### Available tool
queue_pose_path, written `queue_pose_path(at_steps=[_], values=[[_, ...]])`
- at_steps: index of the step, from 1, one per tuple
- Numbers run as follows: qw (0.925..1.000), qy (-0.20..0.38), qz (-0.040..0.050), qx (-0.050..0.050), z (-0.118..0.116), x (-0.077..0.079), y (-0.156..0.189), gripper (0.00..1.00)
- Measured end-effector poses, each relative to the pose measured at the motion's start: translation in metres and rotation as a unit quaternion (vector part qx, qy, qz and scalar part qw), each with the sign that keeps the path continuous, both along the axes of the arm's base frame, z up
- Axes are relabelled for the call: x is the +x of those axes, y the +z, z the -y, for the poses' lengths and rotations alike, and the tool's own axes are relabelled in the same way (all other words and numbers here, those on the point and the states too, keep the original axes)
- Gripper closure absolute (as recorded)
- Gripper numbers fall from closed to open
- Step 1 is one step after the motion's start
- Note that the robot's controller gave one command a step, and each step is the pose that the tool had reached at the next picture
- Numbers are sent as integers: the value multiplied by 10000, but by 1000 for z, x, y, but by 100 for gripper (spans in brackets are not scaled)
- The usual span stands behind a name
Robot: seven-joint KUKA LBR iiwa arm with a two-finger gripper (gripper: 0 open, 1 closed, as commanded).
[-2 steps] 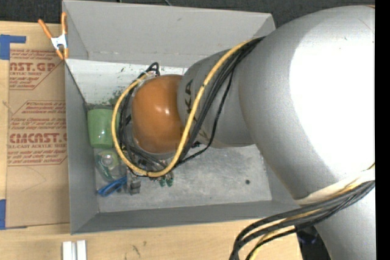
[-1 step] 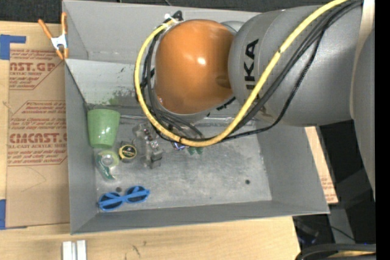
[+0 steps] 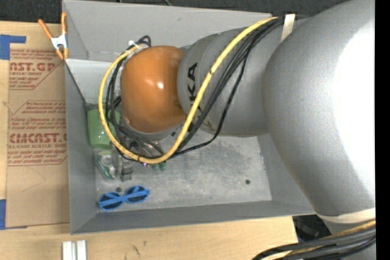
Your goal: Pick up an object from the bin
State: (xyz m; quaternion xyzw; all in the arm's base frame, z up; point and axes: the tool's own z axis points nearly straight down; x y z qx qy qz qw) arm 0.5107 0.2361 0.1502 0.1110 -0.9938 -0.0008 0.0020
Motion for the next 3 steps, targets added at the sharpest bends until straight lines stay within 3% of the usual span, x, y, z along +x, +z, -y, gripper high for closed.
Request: queue_pose_path(at_steps=[1, 2, 3], values=[[10000, -11, 25, 4, 2, 1, 4, 0], [9985, 541, 75, 19, 18, -26, -80, 0], [9793, 2022, 29, -5, 64, -12, -81, 0]])
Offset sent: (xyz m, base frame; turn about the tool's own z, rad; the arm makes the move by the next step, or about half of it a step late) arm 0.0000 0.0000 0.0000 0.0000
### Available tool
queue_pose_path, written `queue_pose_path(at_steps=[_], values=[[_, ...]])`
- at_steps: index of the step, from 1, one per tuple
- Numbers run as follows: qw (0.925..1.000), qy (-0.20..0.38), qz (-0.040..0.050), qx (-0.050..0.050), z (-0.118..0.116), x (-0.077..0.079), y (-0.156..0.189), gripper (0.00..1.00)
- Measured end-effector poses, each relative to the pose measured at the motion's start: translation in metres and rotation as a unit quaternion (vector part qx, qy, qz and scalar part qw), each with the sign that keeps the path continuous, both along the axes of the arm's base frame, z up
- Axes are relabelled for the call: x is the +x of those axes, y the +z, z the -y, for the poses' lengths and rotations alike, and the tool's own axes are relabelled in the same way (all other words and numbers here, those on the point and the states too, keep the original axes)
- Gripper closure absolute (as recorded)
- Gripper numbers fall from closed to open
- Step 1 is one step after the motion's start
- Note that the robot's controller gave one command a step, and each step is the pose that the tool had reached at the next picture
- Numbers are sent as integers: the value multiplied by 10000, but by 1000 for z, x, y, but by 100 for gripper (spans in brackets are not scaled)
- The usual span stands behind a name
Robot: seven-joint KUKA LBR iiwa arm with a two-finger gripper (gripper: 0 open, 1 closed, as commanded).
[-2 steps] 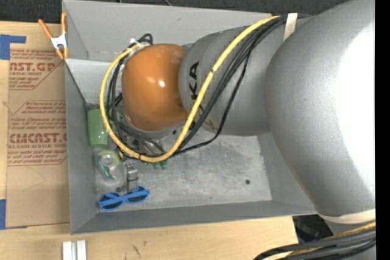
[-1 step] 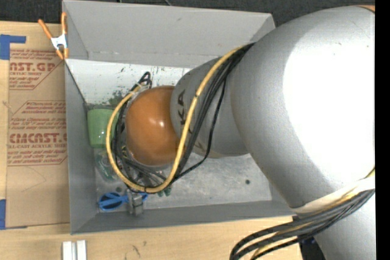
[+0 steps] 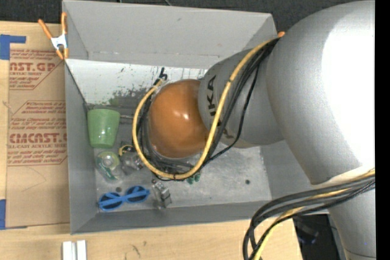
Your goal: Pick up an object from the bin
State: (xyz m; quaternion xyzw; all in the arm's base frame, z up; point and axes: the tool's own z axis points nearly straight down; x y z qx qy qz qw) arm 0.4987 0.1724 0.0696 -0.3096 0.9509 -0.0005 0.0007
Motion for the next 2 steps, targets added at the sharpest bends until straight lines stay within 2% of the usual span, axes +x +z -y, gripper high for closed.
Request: queue_pose_path(at_steps=[1, 2], values=[[9998, -188, 44, 26, -33, -11, 2, 0], [9998, -201, -9, 14, -32, -14, 0, 100]])
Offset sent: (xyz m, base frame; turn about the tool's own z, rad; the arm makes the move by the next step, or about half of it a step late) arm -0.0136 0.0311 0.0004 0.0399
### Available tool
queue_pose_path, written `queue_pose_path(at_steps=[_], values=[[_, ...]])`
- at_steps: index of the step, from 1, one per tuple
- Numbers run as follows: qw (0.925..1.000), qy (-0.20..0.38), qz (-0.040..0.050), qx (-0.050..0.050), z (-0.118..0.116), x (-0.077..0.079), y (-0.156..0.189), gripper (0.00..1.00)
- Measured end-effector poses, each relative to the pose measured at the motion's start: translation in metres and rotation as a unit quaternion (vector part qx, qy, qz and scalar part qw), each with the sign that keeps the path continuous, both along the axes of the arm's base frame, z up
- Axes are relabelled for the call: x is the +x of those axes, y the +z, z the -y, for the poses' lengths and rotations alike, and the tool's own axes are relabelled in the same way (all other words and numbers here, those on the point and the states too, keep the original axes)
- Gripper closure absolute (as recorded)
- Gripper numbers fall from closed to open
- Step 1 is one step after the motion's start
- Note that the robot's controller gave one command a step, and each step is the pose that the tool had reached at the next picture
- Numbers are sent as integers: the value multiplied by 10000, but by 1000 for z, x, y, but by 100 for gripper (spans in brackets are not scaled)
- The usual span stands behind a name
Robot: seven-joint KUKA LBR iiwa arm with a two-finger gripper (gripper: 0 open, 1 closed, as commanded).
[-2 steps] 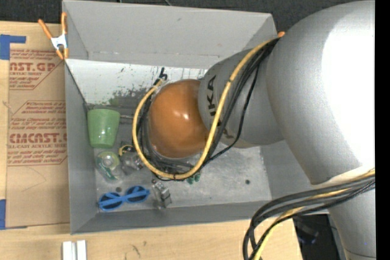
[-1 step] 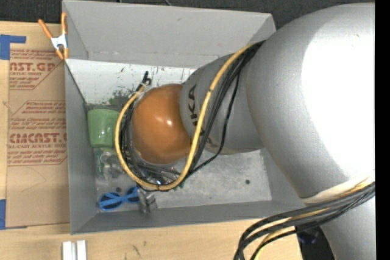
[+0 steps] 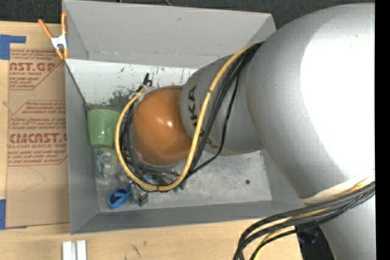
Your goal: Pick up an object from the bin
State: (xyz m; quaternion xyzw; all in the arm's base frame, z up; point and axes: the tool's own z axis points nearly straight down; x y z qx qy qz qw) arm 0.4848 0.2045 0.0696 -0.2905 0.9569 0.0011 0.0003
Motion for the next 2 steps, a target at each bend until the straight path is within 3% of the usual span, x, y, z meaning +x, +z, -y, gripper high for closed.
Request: queue_pose_path(at_steps=[1, 2], values=[[10000, -12, 56, 9, 3, 38, 126, 100], [9955, 943, 52, 0, 26, 51, 219, 100]])
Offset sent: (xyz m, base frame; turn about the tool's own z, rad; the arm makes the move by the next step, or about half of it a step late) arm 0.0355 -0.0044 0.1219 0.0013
